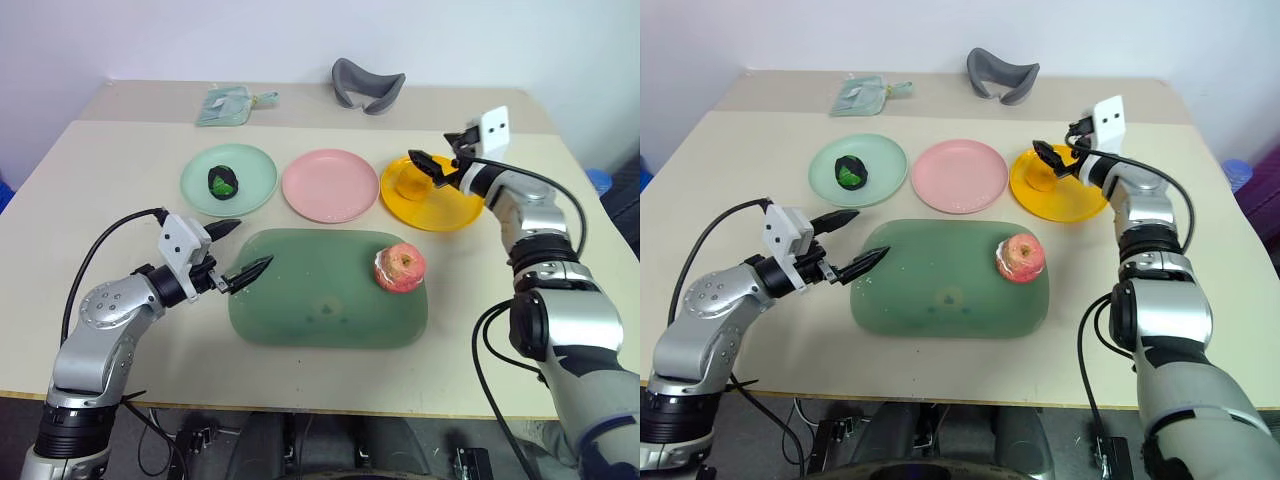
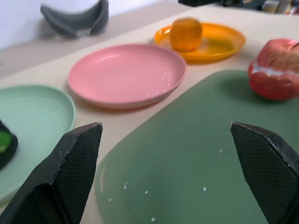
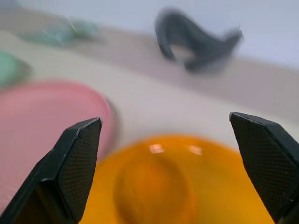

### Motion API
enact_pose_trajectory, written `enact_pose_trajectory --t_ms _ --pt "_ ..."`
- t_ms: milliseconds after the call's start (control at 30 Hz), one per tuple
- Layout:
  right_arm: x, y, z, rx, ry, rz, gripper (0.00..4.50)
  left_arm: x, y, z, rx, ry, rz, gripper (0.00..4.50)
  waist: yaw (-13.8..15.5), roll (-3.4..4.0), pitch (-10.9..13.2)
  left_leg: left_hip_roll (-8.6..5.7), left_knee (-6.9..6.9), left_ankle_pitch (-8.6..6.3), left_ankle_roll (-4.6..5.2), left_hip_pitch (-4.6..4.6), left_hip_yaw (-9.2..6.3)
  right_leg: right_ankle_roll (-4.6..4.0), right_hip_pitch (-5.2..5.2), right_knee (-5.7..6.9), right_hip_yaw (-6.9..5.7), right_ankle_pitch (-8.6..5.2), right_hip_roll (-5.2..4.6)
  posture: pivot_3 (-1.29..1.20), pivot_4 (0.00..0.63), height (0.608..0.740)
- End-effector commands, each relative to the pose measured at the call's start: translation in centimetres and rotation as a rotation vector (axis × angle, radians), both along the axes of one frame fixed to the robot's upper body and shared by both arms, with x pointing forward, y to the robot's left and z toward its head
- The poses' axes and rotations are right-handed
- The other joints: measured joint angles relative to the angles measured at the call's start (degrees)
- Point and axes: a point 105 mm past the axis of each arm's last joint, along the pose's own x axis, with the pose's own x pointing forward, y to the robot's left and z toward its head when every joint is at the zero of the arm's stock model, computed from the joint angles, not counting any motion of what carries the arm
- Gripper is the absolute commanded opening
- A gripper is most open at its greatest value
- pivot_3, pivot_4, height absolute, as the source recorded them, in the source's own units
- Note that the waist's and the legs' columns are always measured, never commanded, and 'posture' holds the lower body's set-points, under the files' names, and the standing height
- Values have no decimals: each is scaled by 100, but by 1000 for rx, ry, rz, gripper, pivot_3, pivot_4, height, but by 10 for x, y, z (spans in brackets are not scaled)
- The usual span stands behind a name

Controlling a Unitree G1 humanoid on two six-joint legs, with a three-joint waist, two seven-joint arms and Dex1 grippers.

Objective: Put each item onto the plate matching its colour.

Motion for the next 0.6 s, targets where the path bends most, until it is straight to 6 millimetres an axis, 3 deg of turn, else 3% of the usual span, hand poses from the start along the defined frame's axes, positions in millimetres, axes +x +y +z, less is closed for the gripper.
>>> enact_pose_trajectory --t_ms 33,167,333,600 --pt "-34 13 20 6 -53 175 4453 -21 -2 11 -56 2 -153 4500 15 0 0 1 0 0 0 1 -2 0 3 0 -1 0 -1 0 150 740" --pt "-78 18 12 -13 -3 267 4453 -45 7 15 -61 57 -333 4500 67 2 1 2 0 -1 0 0 -1 0 -1 -2 0 0 -11 0 150 740" --pt "-121 26 -13 -66 143 351 4453 -50 11 13 -8 98 -415 4500 136 3 -1 -2 8 -3 4 5 -2 -1 3 -7 -1 -1 -11 0 150 740" --pt "-141 40 -43 -61 277 360 4453 -44 -1 12 -4 102 -443 4500 134 1 -1 -4 10 -5 8 5 -2 -1 3 -6 2 -1 -4 0 150 740"
